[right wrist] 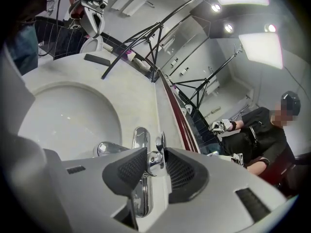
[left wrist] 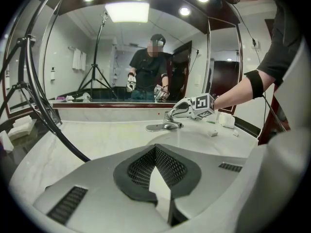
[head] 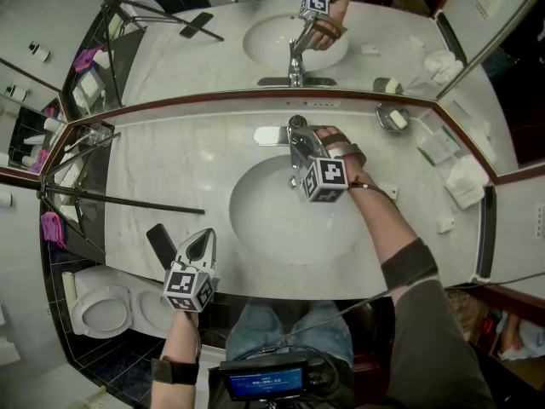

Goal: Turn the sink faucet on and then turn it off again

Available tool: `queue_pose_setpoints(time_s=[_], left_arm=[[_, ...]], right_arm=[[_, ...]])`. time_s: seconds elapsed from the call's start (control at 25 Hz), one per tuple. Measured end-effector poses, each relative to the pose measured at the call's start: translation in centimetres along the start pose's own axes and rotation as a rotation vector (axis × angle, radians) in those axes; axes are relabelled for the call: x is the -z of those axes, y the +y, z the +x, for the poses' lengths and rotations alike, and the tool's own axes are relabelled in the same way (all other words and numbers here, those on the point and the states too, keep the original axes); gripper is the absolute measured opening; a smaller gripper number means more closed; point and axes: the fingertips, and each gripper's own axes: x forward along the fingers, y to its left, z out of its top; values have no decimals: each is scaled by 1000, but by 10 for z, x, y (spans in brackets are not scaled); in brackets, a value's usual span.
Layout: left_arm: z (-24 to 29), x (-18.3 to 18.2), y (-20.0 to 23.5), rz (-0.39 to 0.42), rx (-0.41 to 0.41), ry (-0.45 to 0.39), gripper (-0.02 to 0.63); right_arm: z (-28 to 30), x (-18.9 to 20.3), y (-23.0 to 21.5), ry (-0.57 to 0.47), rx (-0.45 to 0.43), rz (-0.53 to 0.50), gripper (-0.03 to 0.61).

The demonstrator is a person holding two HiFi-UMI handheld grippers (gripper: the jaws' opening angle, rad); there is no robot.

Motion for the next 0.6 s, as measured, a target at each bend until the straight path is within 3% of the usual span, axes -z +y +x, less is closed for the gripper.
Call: queue_pose_setpoints(time_s=[0.6], left_arm=[[5,-5,10,-32,-28,-16,0]], right_arm=[[-2,-2,10,13,10,-66,125]])
